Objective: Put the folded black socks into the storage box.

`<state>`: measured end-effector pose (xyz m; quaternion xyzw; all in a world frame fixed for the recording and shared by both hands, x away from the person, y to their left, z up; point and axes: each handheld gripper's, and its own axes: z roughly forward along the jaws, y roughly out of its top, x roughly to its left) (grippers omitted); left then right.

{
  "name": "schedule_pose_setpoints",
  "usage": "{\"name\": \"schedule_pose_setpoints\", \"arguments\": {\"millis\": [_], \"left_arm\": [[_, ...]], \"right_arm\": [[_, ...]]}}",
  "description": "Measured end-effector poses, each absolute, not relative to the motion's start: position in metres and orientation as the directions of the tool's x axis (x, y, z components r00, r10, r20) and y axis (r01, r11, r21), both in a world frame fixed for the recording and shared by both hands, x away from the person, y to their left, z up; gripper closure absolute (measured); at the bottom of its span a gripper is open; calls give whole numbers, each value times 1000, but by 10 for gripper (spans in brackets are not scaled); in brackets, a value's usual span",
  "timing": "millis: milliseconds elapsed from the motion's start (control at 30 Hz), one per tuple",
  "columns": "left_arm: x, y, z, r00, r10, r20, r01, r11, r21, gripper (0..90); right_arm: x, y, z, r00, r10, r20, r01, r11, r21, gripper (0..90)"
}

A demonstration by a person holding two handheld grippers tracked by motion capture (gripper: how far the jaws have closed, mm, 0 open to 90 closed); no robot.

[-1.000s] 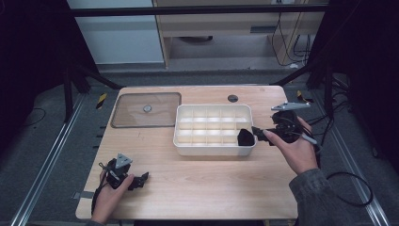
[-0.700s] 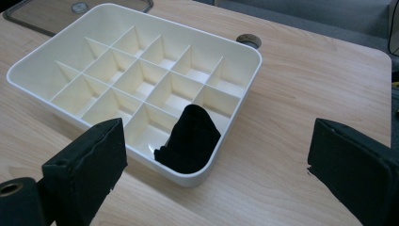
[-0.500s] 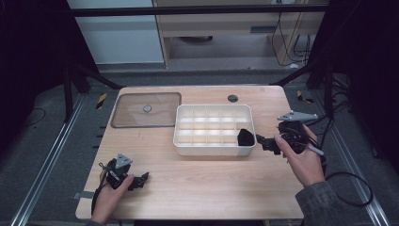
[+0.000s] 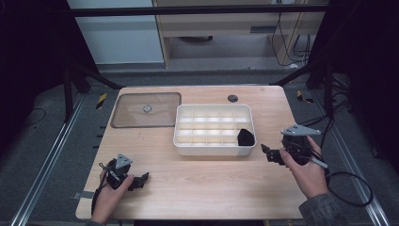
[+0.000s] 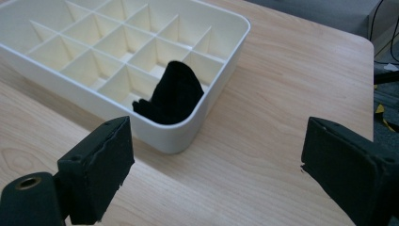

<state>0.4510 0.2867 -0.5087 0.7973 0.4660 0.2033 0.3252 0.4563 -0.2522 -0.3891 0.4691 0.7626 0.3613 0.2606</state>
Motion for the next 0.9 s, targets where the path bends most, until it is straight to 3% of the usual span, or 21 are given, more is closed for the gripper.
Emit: {"name": "schedule_pose_setpoints", "arguments": {"millis": [900], "left_arm": [[450,286,-509,482,876,19,610,-352,710,0]], "right_arm": [[439,-263,-462,-432,902,-20,617,311,723,109]]}}
